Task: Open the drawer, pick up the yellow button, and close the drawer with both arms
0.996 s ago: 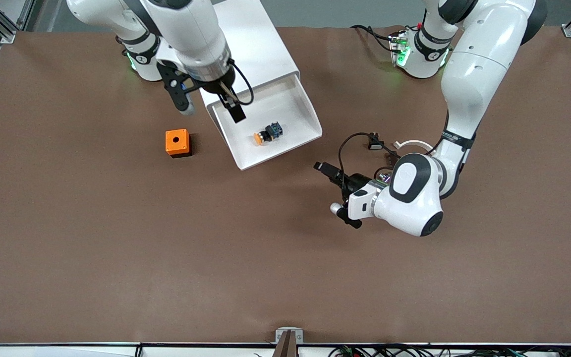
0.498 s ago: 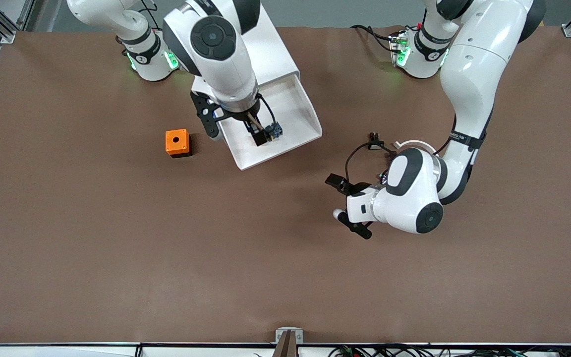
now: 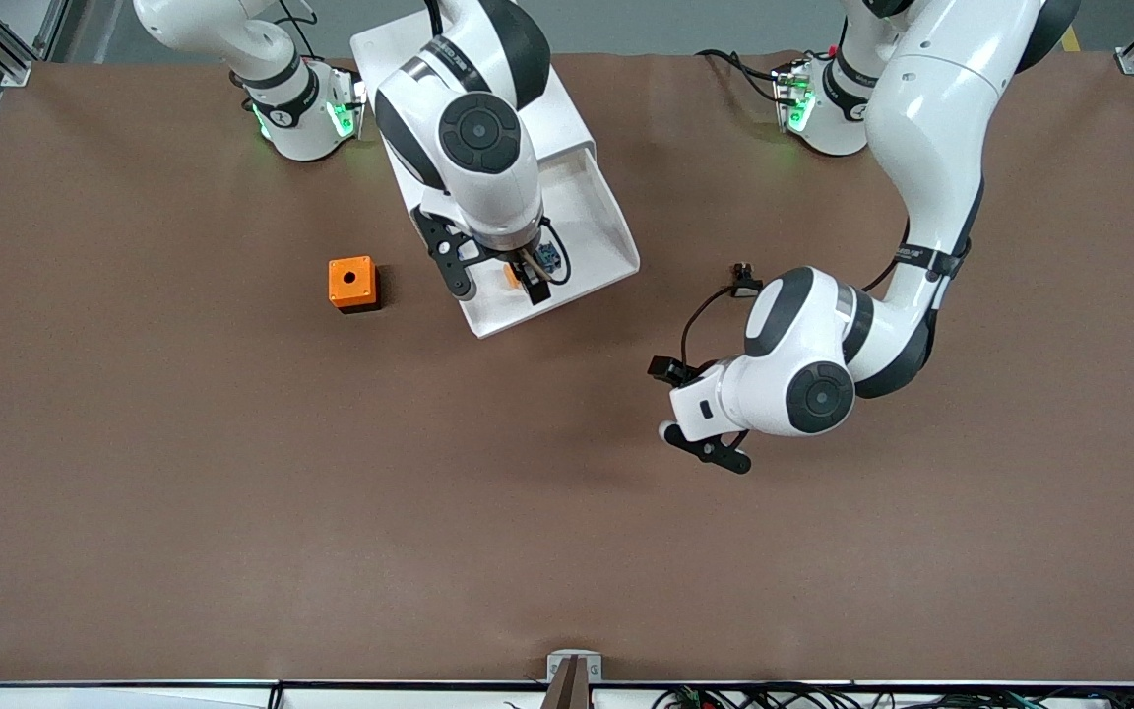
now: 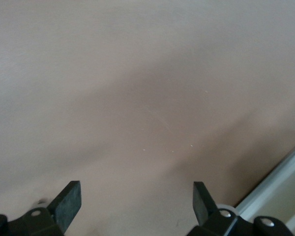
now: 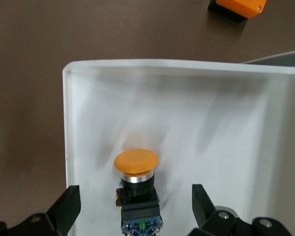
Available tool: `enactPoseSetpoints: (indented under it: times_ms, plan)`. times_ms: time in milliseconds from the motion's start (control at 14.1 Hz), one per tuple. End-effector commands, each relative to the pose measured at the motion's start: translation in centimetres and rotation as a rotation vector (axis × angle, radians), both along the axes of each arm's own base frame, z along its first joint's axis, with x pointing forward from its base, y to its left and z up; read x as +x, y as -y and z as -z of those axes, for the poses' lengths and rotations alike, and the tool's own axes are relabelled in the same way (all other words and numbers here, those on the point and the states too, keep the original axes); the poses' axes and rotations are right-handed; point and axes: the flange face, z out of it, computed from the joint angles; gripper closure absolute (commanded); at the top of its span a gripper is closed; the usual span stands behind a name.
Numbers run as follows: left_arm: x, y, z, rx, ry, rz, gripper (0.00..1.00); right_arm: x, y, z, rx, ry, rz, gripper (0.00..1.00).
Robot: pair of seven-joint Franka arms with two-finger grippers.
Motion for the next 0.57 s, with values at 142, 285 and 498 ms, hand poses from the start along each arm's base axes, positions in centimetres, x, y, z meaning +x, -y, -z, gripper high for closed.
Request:
enactPoseSetpoints:
  times_ms: [142, 285, 498]
  plan:
    - [-0.2, 0.2, -1.6, 0.089, 0.033, -0.113, 0.0, -0.7, -1.5, 0.9, -0.011, 0.002, -0.009, 0.0]
    - [-0.3, 0.3, -1.8, 0.115, 0.032, -0.168, 0.0, -1.0, -1.7, 1.1, -0.014, 0.0, -0.012, 0.0]
    - [-0.1, 0.0, -1.9, 0.116, 0.032, -0.178, 0.0, -1.0, -1.8, 1.1, -0.013, 0.0, -0.015, 0.18]
